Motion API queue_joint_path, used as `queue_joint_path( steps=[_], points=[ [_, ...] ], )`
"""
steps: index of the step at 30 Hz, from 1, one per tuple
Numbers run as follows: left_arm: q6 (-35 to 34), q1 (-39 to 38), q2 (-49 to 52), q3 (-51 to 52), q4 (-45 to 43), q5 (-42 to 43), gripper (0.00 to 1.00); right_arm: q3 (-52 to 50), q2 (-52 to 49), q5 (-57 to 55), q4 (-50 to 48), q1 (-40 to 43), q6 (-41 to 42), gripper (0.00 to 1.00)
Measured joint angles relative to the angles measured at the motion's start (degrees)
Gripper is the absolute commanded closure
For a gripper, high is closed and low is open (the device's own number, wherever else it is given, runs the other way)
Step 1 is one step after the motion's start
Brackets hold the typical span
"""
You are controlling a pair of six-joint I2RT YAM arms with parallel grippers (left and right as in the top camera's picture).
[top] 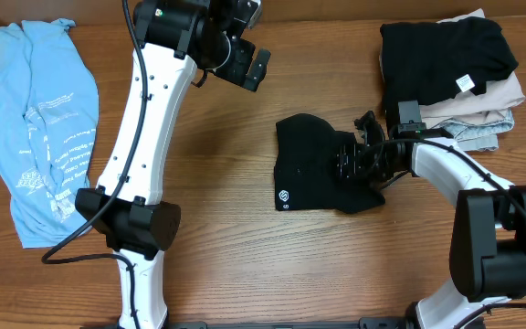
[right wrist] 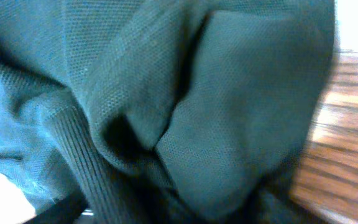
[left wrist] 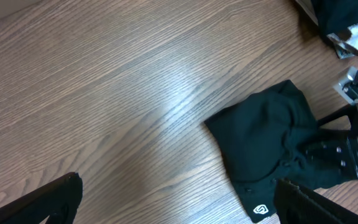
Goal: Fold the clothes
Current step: 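Grasp the folded black bundle's right edge with the right gripper, then carry the black bundle up-right and place it on the clothes stack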
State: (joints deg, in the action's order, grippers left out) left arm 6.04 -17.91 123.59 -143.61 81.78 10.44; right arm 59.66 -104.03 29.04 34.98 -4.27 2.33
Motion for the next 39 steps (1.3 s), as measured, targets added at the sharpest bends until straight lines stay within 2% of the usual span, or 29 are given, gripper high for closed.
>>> queue_joint_path(
  steps=[1,2,3,6,14,19,25,30,39],
  points=[
    [0.0,0.0,0.0,0.0,0.0,0.0,0.00,0.0,0.0,-0.6,-0.2,0.0,0.6,0.58],
    [0.0,0.0,0.0,0.0,0.0,0.0,0.00,0.0,-0.2,-1.4,-0.7,0.0,1.1,0.76],
    [0.1,0.0,0.0,0.0,0.0,0.0,0.00,0.0,-0.3,-1.8,-0.9,0.0,1.0,0.87],
    [0.1,0.0,0.0,0.0,0.0,0.0,0.00,0.0,-0.4,-1.7,-1.9,0.0,1.3,0.96],
    [0.1,0.0,0.0,0.0,0.0,0.0,0.00,3.7,-0.6,4.9,2.6,0.2,1.4,0.96],
    [0.1,0.0,0.0,0.0,0.0,0.0,0.00,13.7,-0.6,13.9,6.3,1.1,1.9,0.96],
    [0.2,0.0,0.0,0.0,-0.1,0.0,0.00,26.3,0.2,17.6,5.3,2.6,6.1,0.96],
    [0.2,0.0,0.0,0.0,-0.7,0.0,0.00,33.8,1.6,16.3,-3.1,4.9,13.9,0.96],
    [0.1,0.0,0.0,0.0,-0.9,0.0,0.00,34.9,2.6,2.9,-19.7,13.4,31.8,0.96]
  ],
)
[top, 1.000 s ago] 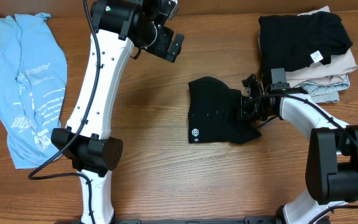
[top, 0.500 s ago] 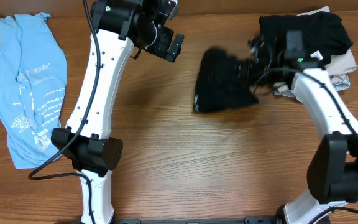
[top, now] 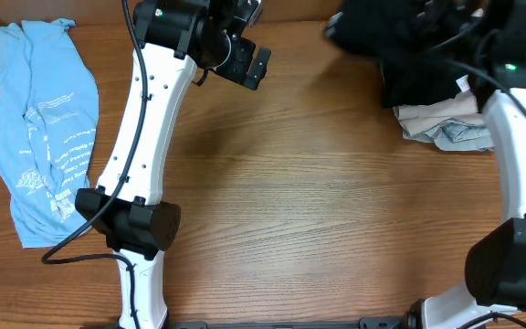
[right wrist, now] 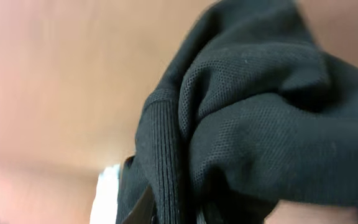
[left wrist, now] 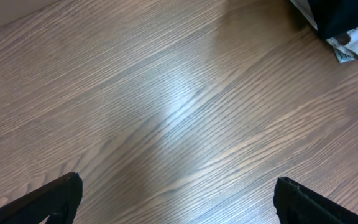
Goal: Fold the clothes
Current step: 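Carry the black bundle up-right and place it on the clothes stack, then release the bundle and pull the right gripper back from the stack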
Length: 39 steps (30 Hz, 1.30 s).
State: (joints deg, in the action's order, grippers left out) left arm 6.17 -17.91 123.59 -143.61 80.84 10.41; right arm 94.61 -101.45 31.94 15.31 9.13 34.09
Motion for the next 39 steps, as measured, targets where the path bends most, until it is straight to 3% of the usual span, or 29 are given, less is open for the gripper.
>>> queue_joint_path(
  steps=[6,14,19,24,25,28,29,31,39],
  points=[
    [0.0,0.0,0.0,0.0,-0.2,0.0,0.00,0.0,-0.3,-9.6,-6.9,5.3,8.5,0.96],
    [0.0,0.0,0.0,0.0,-1.5,0.0,0.00,0.0,-4.9,-13.0,-13.5,8.4,16.0,0.96],
    [0.0,0.0,0.0,0.0,-2.8,0.0,0.00,0.0,-9.3,-13.4,-9.0,8.6,17.3,0.96],
    [0.0,0.0,0.0,0.0,-3.1,0.0,0.00,0.0,-11.1,-16.0,3.6,8.6,16.2,0.96],
    [0.0,0.0,0.0,0.0,-3.1,0.0,0.00,0.0,-11.1,-17.0,5.9,8.5,15.5,0.86],
    [0.0,0.0,0.0,0.0,-3.3,0.0,0.00,0.0,-11.1,-20.3,10.8,8.6,12.8,0.40],
    [0.0,0.0,0.0,0.0,-3.4,0.0,0.00,0.0,-11.1,-21.1,12.3,8.6,11.4,0.32],
    [0.0,0.0,0.0,0.0,-3.4,0.0,0.00,0.0,-11.1,-22.4,15.0,8.6,9.0,0.28],
    [0.0,0.0,0.0,0.0,-3.4,0.0,0.00,0.0,-10.1,-24.0,23.2,8.6,2.0,0.27]
  ],
)
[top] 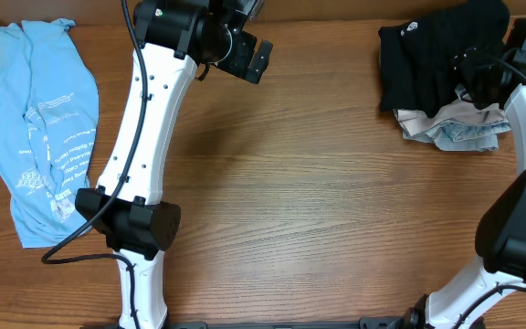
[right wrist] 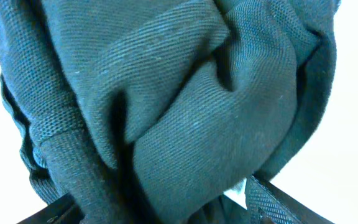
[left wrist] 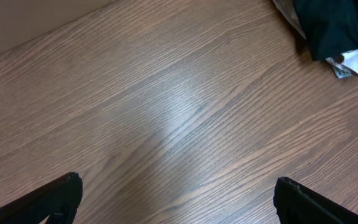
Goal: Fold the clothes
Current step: 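Release the bundle and pull the right gripper back from the stack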
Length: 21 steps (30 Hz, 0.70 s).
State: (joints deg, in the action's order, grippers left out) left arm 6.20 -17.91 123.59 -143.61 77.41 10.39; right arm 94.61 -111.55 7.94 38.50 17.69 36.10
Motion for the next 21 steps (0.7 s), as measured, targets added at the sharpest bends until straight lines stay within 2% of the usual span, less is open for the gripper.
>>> queue_joint_path(
  steps=[4,9,15,16,18,21],
  points=[
    [0.0,0.0,0.0,0.0,-0.1,0.0,0.00,0.0,4.3,-0.7,2.0,0.0,-4.4,0.27],
    [0.0,0.0,0.0,0.0,-0.2,0.0,0.00,0.0,15.1,-0.7,1.4,0.0,-10.0,0.27],
    [0.0,0.0,0.0,0.0,-0.3,0.0,0.00,0.7,22.5,1.0,-7.0,-1.4,-20.6,0.27],
    [0.0,0.0,0.0,0.0,-0.3,0.0,0.00,0.7,22.3,1.2,-9.1,-1.9,-22.4,0.25],
    [0.0,0.0,0.0,0.0,-0.3,0.0,0.00,0.8,20.8,1.2,-13.1,-3.2,-25.9,0.15],
    [0.0,0.0,0.0,0.0,-0.4,0.0,0.00,0.9,16.2,0.0,-22.3,-4.3,-29.5,0.09]
  ],
)
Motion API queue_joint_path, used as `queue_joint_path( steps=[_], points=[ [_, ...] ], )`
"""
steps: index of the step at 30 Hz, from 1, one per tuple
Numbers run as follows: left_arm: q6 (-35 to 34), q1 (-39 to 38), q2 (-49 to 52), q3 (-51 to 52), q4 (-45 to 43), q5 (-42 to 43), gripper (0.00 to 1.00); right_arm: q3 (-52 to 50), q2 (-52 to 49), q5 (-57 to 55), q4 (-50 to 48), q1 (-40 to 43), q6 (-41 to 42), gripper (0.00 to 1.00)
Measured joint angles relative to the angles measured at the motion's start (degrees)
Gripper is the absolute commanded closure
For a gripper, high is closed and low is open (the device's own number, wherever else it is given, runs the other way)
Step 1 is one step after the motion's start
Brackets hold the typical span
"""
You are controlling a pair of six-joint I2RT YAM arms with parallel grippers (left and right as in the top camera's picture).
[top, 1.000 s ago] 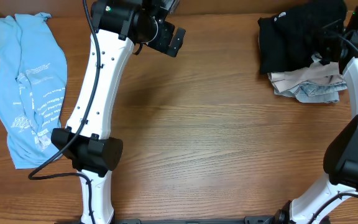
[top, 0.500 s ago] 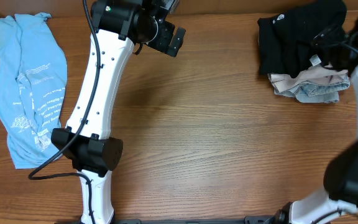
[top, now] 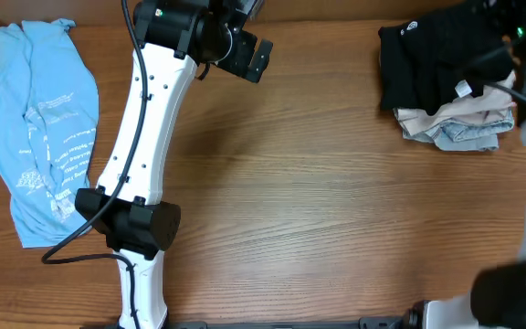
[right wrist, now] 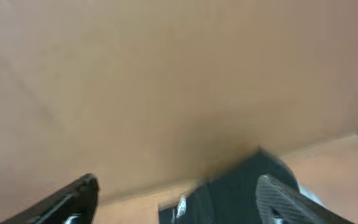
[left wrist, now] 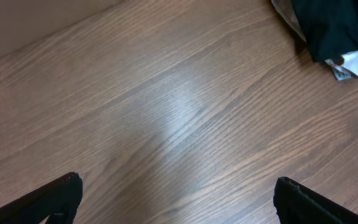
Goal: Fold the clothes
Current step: 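Release the bundle and pull the right gripper back from the stack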
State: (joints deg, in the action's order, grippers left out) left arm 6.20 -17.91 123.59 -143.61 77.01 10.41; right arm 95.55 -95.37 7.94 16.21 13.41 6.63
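Note:
A folded black garment (top: 432,50) with a small white logo lies on top of the clothes pile (top: 459,126) at the back right; its corner also shows in the left wrist view (left wrist: 331,25). My right gripper (right wrist: 179,199) is open above the pile, nothing between its fingers, with black cloth (right wrist: 244,186) blurred below. A crumpled light blue shirt (top: 39,128) lies at the table's far left. My left gripper (left wrist: 176,199) hangs open high over bare wood at the back middle, holding nothing.
Under the black garment the pile holds beige and pale blue folded pieces. The left arm's white links (top: 144,119) stretch from the front edge up to the back. The wooden table (top: 318,219) spans the view; the right arm runs along the right edge.
My right gripper was shut on the black garment over the pile. Now it is open and raised off it, and the garment rests on the pile. The left arm barely moved.
The folded black garment lay mid-table with my right gripper on it. Then it hung in that gripper, off the table near the back right pile. Then it was on the pile, still gripped. Now it lies there released. The blue shirt stayed put.

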Motion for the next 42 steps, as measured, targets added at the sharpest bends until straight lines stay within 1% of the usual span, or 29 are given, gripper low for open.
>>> queue_joint_path(
  steps=[3,6,8,15,21,27,31,33,37,42],
  points=[
    [0.0,0.0,0.0,0.0,0.0,0.0,0.00,0.0,-6.5,-2.2,-7.1,0.0,-1.9,0.05],
    [0.0,0.0,0.0,0.0,0.0,0.0,0.00,0.0,-13.5,-4.6,-9.3,0.1,-2.8,0.00],
    [0.0,0.0,0.0,0.0,0.0,0.0,0.00,0.0,-18.0,-6.0,-8.8,0.1,-3.2,0.00],
    [0.0,0.0,0.0,0.0,-0.3,0.0,0.00,1.4,-32.2,-8.6,-1.2,2.0,-3.4,0.00],
    [0.0,0.0,0.0,0.0,-0.3,0.0,0.00,5.5,-34.8,-7.8,3.6,2.6,-2.4,0.00],
    [0.0,0.0,0.0,0.0,-0.3,0.0,0.00,7.3,-35.0,-6.7,7.1,3.1,-2.1,0.00],
    [0.0,0.0,0.0,0.0,-0.3,0.0,0.00,11.3,-34.9,-6.8,14.2,3.1,-2.1,0.00],
    [0.0,0.0,0.0,0.0,-0.3,0.0,0.00,14.7,-34.9,-6.9,20.5,3.2,-2.0,0.00],
    [0.0,0.0,0.0,0.0,-0.4,0.0,0.00,25.1,-34.8,-7.9,36.8,3.9,-1.7,0.00],
    [0.0,0.0,0.0,0.1,-0.4,0.0,0.00,41.6,-33.2,-10.0,51.0,5.8,-1.8,0.00]
  ],
)
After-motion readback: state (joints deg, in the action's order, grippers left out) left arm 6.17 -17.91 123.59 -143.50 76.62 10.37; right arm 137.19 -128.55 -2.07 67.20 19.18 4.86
